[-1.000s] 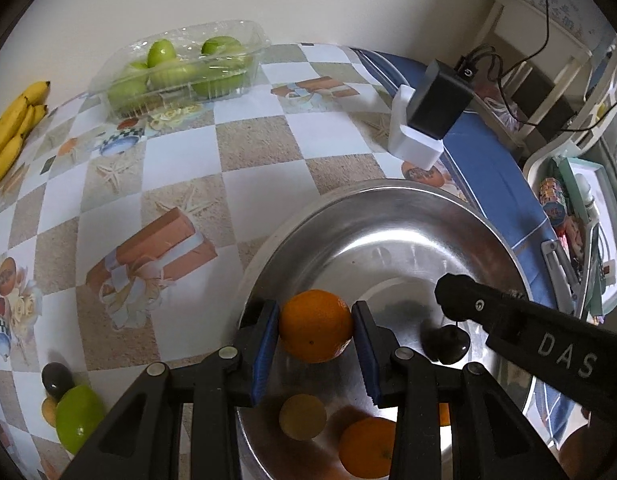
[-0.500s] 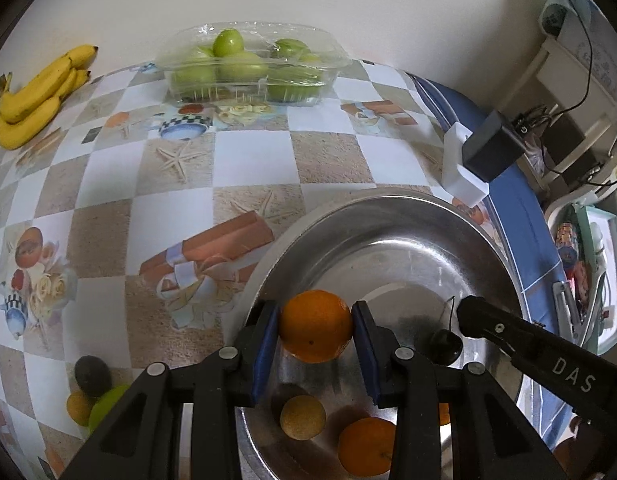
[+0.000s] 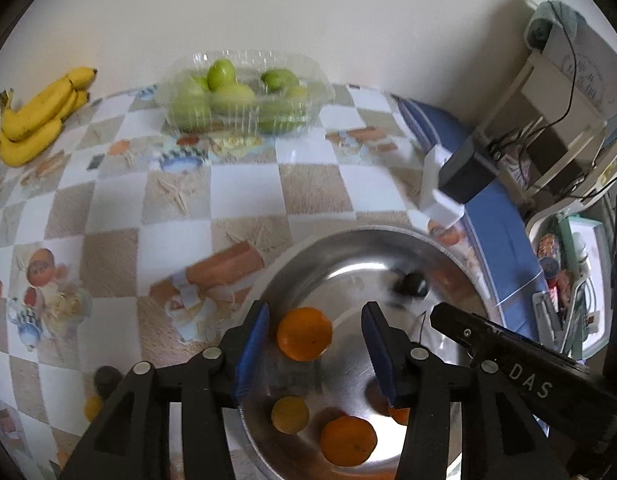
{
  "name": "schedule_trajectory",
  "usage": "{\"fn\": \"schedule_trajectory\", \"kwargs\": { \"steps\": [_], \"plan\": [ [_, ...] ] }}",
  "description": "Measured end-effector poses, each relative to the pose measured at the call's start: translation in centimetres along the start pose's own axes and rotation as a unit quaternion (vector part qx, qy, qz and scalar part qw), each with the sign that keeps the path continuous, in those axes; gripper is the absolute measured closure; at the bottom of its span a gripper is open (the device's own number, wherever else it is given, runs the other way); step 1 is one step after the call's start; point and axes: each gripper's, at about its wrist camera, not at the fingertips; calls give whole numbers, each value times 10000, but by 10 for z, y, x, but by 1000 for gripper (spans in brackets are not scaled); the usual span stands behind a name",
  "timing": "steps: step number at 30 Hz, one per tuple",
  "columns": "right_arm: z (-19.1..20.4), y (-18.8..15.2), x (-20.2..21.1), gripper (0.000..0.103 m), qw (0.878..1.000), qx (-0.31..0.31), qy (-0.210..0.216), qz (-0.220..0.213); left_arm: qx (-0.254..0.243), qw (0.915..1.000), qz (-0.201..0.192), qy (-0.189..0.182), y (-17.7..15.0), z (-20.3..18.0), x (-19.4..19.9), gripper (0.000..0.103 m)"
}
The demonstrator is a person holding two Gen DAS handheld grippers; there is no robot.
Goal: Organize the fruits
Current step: 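Withdraw both open tools from the bowl back toward the fruit pile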
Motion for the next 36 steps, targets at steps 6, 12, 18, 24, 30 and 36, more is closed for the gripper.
{"fn": "schedule_trajectory", "kwargs": {
  "steps": [6,12,18,24,30,36],
  "plan": [
    [13,4,21,64,9998,124,-41,-160,164,9994,-83,286,10,17,21,43],
    [29,6,36,40,9990,337,-144,-247,493,9974,-18,523,15,47,28,31],
    [35,3,24,27,9987,453,-234,-73,908,9912,111,955,12,79,20,6],
    [38,-4,5,21,9983,515,-183,209,1125,9861,194,1205,7,97,13,0],
    [47,-8,0,9,9978,604,-153,208,1273,9841,200,1226,2,108,14,0],
    [61,-15,-8,2,9971,680,-88,339,1310,9829,241,1269,-3,121,20,0]
  ]
}}
Point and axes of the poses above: each gripper's, at about its wrist camera, not at the fingertips, and x roughly against the way its jaws point, z to its left, y to its top, and after that the axes turned 13 degrees about y, right-handed
